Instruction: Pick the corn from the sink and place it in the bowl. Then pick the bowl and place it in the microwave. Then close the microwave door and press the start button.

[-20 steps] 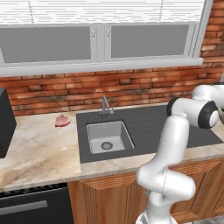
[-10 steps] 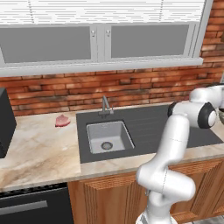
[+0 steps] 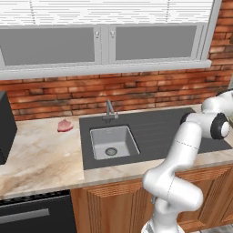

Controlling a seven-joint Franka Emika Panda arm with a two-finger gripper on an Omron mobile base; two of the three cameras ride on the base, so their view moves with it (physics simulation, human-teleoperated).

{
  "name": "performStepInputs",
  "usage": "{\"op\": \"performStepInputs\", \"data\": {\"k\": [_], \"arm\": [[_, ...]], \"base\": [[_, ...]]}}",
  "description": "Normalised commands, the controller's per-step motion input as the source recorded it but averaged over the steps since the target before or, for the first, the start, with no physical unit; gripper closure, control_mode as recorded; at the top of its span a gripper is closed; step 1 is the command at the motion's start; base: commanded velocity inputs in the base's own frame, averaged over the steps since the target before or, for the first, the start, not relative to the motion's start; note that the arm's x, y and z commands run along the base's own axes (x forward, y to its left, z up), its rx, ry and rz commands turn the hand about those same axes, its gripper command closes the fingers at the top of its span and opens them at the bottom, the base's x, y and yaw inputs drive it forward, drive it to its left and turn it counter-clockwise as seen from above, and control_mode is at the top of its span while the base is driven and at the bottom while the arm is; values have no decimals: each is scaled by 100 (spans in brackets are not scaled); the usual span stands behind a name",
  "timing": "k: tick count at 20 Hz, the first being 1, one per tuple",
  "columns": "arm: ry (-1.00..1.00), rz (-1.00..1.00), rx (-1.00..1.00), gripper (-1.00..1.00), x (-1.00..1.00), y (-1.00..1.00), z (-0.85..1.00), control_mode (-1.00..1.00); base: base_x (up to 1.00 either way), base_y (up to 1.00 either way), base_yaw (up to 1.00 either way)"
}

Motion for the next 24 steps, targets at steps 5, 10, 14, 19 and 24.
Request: {"op": "performStepInputs", "data": {"k": [5, 10, 14, 19, 24], "arm": [[4, 0, 12, -100, -10, 1, 0, -100], [-2, 0, 2, -100, -59, 20, 0, -100], [-4, -1, -9, -100, -75, 72, 0, -100], [1, -4, -28, -100, -34, 100, -9, -100], [10, -8, -26, -100, 42, 46, -16, -100]], "base": [[0, 0, 0], [0, 0, 0], [0, 0, 0], [0, 0, 0], [0, 0, 0]]}}
